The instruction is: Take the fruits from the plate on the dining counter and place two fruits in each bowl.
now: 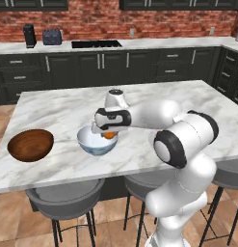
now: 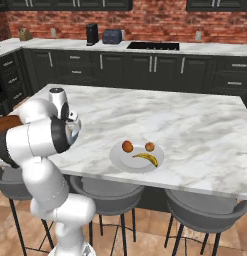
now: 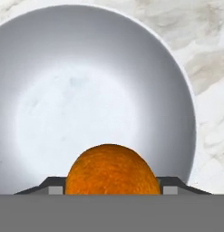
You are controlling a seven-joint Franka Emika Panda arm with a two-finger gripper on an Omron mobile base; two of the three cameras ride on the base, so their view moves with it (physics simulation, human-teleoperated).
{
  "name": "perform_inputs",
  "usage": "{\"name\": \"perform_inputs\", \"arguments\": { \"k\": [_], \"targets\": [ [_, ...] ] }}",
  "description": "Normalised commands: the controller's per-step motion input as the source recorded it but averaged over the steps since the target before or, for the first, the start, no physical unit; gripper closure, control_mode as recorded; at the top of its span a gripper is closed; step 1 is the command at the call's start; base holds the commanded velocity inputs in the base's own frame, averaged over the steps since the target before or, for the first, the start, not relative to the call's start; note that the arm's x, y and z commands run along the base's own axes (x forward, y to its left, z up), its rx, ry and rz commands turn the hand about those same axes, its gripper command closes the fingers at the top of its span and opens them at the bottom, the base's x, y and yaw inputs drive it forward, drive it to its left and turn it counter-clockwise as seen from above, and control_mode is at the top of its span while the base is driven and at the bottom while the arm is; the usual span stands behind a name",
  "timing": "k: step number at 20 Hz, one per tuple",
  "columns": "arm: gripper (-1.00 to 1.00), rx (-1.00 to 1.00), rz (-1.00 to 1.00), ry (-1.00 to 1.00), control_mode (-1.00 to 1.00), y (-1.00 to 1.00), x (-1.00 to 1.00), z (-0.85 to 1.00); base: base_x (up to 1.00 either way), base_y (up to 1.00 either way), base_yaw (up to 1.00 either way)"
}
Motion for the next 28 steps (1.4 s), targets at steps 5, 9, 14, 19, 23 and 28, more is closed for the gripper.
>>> {"name": "perform_inputs", "arguments": {
  "k": [5,9,14,19,23,28],
  "targets": [
    [1.00,0.00,0.00,0.00,-1.00,0.08,0.04,-0.44,0.00,0.00,0.00],
    [-1.00,0.00,0.00,0.00,-1.00,0.00,0.00,-0.06,0.00,0.00,0.00],
    [-1.00,0.00,0.00,0.00,-1.00,0.00,0.00,0.00,0.00,0.00,0.00],
    [-1.00,0.00,0.03,-0.04,-1.00,0.00,0.00,0.25,0.00,0.00,0.00],
    [-1.00,0.00,0.03,-0.10,-1.00,-0.34,-0.32,0.93,0.00,0.00,0.00],
    [-1.00,0.00,0.03,-0.11,-1.00,-0.93,-0.74,0.22,0.00,0.00,0.00]
  ]
}}
